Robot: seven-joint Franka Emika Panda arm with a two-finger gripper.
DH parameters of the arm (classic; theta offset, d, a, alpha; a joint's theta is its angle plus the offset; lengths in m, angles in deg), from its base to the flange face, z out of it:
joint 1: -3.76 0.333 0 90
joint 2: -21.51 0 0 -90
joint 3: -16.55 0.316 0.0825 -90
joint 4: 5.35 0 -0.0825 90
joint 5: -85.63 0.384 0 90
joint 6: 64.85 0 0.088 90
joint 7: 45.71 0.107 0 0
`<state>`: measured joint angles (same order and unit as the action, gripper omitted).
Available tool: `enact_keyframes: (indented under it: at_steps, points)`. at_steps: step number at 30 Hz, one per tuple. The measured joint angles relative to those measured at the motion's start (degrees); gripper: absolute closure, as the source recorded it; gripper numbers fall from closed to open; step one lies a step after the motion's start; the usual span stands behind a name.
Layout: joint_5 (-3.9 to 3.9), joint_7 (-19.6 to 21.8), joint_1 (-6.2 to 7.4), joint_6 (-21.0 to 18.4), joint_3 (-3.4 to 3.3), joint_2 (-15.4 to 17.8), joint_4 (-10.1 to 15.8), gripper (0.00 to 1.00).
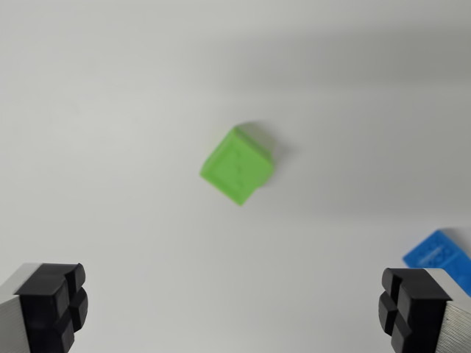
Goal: Stack cube
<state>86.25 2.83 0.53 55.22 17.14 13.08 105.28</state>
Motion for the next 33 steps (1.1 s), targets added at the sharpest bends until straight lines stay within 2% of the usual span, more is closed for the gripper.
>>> enact_keyframes:
  at_steps: [19, 33]
  points:
    - [0.00, -0.5, -0.04, 0.1, -0.05, 0.0, 0.3, 0.00]
    - [0.00, -4.1, -0.80, 1.5, -0.44, 0.8, 2.6, 0.00]
